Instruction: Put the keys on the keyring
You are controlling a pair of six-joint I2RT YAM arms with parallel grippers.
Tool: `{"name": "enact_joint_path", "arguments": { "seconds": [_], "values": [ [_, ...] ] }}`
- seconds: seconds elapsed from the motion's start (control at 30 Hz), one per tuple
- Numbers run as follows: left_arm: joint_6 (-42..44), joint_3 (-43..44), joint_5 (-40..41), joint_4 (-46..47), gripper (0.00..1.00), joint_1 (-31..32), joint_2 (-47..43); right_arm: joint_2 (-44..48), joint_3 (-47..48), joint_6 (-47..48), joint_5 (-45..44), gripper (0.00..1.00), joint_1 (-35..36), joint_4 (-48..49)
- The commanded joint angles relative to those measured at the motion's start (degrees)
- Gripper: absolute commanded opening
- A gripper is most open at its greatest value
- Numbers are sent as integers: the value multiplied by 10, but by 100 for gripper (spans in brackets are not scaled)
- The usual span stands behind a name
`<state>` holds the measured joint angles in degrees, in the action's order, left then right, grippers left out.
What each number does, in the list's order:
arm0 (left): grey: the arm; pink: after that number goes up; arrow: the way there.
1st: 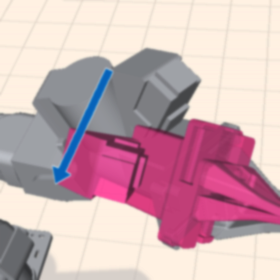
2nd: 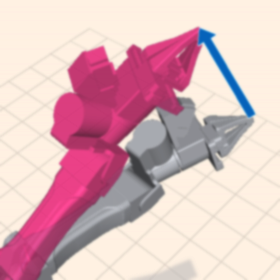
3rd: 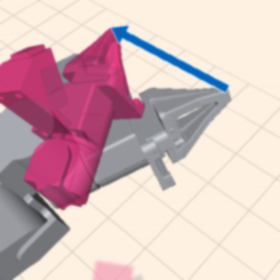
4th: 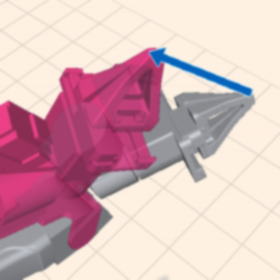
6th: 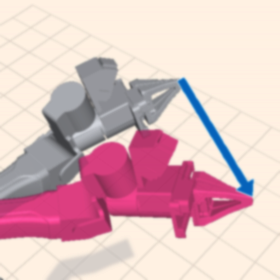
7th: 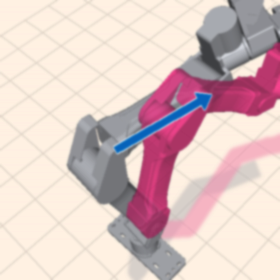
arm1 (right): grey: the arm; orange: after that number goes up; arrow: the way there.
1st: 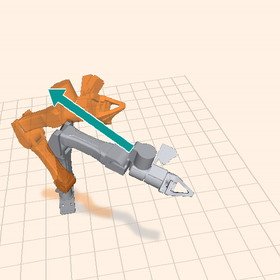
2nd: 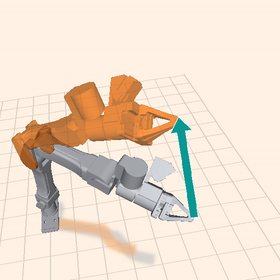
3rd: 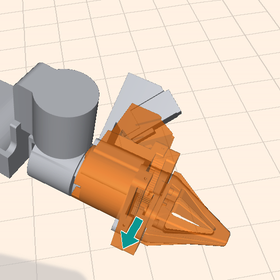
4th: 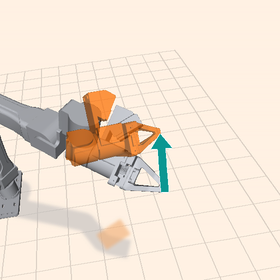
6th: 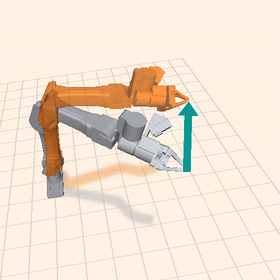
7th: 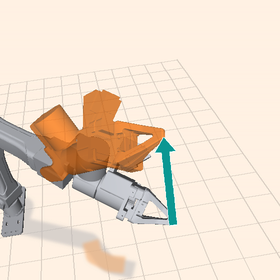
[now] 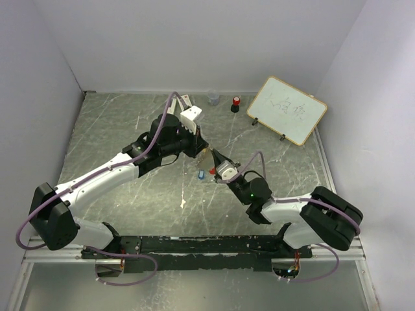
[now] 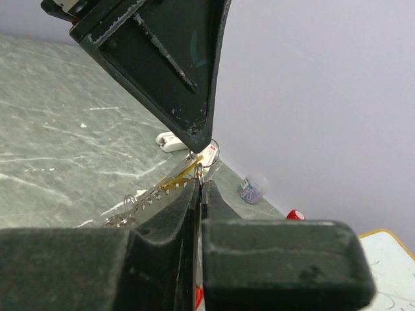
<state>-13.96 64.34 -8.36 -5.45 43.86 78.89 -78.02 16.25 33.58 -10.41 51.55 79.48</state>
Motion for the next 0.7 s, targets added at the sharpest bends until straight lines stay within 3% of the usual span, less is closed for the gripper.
{"name": "enact_joint_path", "arguments": {
  "seconds": [0.0,0.67],
  "values": [
    [7,22,5,15,7,-8,3,22,-18,2,-3,0,3,51],
    [10,25,-3,14,7,-11,38,26,-30,-25,-42,0,2,128]
  ]
}}
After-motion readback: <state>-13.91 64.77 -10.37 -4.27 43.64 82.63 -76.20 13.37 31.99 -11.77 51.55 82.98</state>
